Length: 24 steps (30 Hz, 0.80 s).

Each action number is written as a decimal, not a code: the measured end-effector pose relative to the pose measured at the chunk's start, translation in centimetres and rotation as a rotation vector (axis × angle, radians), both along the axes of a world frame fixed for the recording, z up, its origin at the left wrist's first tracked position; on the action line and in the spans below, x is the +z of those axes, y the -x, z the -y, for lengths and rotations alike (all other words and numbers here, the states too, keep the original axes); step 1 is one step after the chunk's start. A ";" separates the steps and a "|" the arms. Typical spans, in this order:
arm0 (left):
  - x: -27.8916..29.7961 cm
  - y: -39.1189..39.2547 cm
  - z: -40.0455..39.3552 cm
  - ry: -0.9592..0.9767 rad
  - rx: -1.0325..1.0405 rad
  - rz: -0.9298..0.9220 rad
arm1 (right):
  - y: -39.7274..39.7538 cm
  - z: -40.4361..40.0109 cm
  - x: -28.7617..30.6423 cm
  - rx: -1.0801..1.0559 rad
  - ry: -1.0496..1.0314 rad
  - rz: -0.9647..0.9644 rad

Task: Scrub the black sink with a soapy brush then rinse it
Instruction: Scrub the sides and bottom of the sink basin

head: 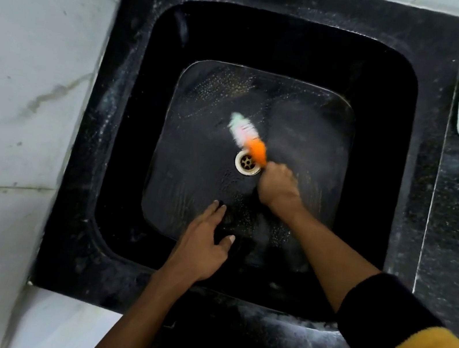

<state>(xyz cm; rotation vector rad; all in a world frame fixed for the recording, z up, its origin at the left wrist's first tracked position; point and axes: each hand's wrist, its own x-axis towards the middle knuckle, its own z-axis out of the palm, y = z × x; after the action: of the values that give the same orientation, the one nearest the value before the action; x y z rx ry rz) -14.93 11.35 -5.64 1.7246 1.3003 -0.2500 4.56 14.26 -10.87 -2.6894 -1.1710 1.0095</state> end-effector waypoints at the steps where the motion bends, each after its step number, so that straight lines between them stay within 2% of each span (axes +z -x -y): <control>1: 0.0 0.0 0.0 -0.007 -0.006 -0.004 | 0.2 -0.3 -0.1 0.037 -0.034 0.001; 2: 0.1 0.2 0.1 -0.011 -0.004 -0.005 | -0.5 -0.8 0.1 -0.008 -0.048 0.036; 5: 0.4 0.4 0.2 -0.022 0.029 0.009 | -4.5 -2.2 -0.2 -0.440 -0.042 0.139; 6: 0.5 0.4 0.2 -0.029 0.035 0.014 | -5.2 -2.7 -0.4 -0.527 -0.011 0.133; 8: 0.5 0.3 0.1 -0.042 0.048 0.016 | -3.5 -4.2 -0.6 -0.359 0.027 0.152; 10: 0.5 0.3 0.0 -0.052 0.053 0.020 | 0.8 -6.0 -0.5 -0.018 -0.035 0.109; 12: 0.6 0.3 0.1 -0.048 0.044 0.022 | 3.9 -7.5 -0.2 0.193 -0.136 0.025; 14: 0.7 0.5 0.2 -0.057 0.037 0.027 | 3.6 -9.9 1.2 0.225 -0.204 0.031; 16: 0.7 0.5 0.3 -0.063 0.036 0.034 | 1.1 -12.5 1.5 0.104 -0.170 0.126; 18: 0.6 0.4 0.2 -0.057 0.048 0.035 | -0.4 -13.0 1.7 0.080 -0.091 0.251; 20: 0.6 0.5 0.1 -0.051 0.065 0.043 | 0.8 -11.7 1.1 0.140 -0.245 0.179; 22: 0.6 0.6 0.1 -0.052 0.066 0.047 | 2.0 -9.8 0.9 0.270 -0.228 0.058; 24: 0.5 0.6 0.0 -0.063 0.066 0.050 | -0.2 -9.0 0.9 0.215 -0.171 0.075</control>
<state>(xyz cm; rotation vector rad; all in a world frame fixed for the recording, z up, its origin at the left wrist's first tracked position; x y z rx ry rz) -15.53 11.31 -5.15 1.7270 1.3382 -0.1280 4.80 23.22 -9.99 -2.5304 -1.5128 0.7937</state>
